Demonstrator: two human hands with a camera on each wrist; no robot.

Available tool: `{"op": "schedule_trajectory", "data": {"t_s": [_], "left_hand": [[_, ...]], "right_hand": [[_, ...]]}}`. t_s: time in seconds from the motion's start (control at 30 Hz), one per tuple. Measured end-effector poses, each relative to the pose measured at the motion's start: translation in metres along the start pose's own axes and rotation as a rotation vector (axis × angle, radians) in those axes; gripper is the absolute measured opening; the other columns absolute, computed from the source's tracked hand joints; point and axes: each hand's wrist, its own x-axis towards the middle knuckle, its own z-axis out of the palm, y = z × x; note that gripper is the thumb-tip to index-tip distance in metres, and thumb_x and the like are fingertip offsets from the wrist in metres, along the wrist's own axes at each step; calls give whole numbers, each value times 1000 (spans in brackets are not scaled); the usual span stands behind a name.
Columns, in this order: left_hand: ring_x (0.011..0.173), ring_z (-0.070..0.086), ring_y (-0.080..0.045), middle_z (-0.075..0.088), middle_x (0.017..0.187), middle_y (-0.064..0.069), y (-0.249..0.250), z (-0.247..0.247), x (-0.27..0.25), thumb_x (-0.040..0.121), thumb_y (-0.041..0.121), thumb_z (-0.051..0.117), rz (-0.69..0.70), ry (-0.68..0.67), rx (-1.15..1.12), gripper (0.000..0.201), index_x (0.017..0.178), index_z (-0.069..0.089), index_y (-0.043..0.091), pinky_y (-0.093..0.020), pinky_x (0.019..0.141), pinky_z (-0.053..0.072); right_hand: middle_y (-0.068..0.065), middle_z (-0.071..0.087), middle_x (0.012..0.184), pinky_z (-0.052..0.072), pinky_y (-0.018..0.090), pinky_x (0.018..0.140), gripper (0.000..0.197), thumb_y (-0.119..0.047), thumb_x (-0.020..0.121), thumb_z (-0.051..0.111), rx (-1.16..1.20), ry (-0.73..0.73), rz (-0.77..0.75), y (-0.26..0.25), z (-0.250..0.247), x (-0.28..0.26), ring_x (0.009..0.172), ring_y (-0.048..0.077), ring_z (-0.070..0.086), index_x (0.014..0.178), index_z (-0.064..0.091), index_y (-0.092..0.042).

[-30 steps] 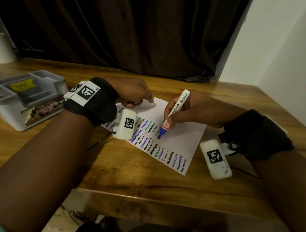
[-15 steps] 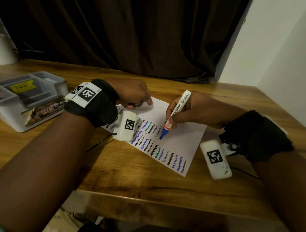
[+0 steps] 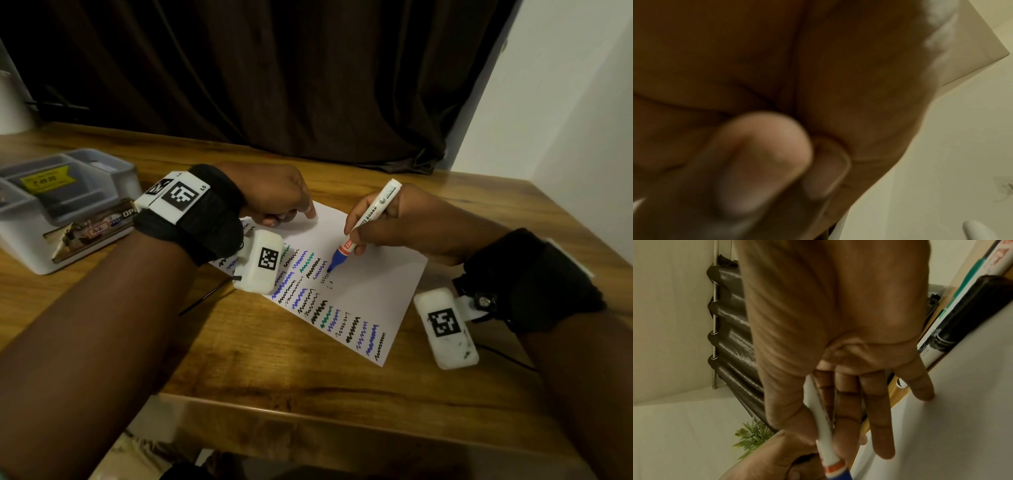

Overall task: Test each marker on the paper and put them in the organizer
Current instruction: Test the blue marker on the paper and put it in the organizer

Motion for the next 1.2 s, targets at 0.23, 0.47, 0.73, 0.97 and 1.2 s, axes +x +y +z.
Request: {"op": "schedule_trajectory", "data": {"t_s": [0.23,0.47,0.73,0.97,1.2], "left_hand": [[42,39,-14,48,56,-5,0,0,0,101,15,55,3,-9,-1,22,102,72,2,-27,49,35],[43,39,-15,48,51,-1,0,0,1,100,18,56,-12,-5,9,28,108,69,-6,-27,49,36],[42,39,-14,48,52,-2,0,0,1,100,20,58,-9,-8,17,29,104,67,-7,-27,48,36],[41,39,-14,47,50,-2,0,-1,0,100,22,59,-3,-31,24,26,78,64,8,-29,50,35],[42,39,-15,48,51,-2,0,-1,1,99,22,59,-5,-32,27,27,77,65,8,-29,50,35]], "right_hand": [[-5,78,71,57,16,67,11,-8,96,65,54,-25,29,-4,1,-2,71,10,75,88,71,-12],[1,79,81,59,21,67,6,-6,89,73,52,-43,4,-2,2,-3,75,13,75,86,73,-12],[-7,81,93,63,25,73,13,-14,84,80,-115,-144,2,-1,-1,-3,91,16,78,86,78,-27],[-6,81,91,63,24,71,12,-15,84,80,-125,-148,-3,-1,1,0,88,15,78,86,77,-26],[-2,81,90,61,21,68,8,-9,86,79,-99,-107,-8,2,0,1,87,15,78,88,79,-17]]}}
